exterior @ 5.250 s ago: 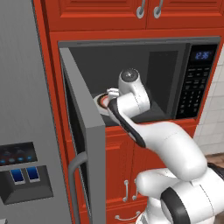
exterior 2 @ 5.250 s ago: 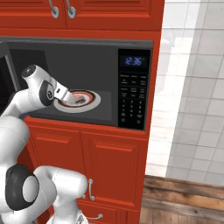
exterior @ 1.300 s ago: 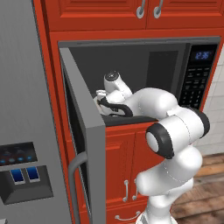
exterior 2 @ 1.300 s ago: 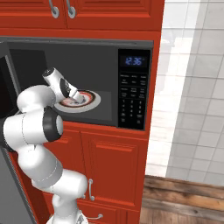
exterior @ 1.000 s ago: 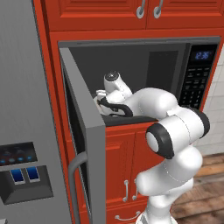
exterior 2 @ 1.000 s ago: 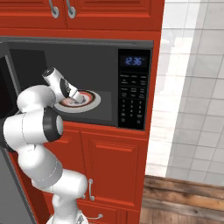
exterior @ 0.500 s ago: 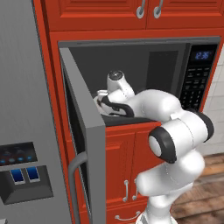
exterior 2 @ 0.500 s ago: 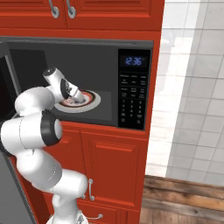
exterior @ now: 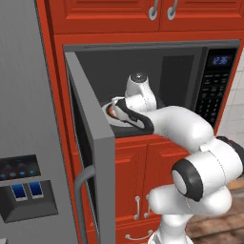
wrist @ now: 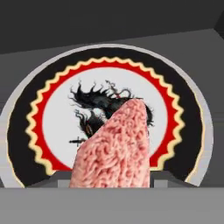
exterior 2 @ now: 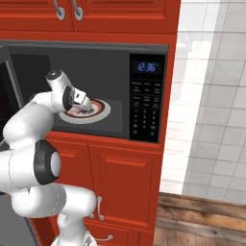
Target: Pick the steak from the microwave and place it on plate located on the counter.
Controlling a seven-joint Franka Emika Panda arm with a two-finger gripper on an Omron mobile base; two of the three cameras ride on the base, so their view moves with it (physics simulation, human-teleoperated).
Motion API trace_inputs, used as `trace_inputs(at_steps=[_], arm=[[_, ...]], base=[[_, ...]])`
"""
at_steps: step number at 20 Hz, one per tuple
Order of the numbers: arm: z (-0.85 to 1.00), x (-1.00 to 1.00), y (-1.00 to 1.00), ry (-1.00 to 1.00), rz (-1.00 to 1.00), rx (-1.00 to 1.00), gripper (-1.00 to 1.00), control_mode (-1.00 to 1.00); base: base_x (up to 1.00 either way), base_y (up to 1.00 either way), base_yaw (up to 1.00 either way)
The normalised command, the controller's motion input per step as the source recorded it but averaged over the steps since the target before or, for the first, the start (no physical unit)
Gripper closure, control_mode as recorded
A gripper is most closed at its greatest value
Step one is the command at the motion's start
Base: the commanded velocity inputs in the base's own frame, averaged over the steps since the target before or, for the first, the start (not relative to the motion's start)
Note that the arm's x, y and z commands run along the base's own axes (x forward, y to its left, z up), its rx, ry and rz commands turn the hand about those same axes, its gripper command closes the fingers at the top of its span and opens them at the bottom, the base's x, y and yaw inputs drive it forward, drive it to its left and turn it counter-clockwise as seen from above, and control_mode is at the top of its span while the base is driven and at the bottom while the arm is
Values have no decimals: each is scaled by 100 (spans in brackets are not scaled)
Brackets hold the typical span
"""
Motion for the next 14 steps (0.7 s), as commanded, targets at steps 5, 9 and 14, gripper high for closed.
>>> trace_inputs(at_steps=[5, 9, 14], arm=[[2, -97, -8, 0, 2, 0, 100, -100], [31, -87, -23, 3, 0, 4, 100, -100], [40, -91, -47, 13, 4, 5, 100, -100]], base=[[0, 0, 0], [0, 0, 0], [0, 0, 0]])
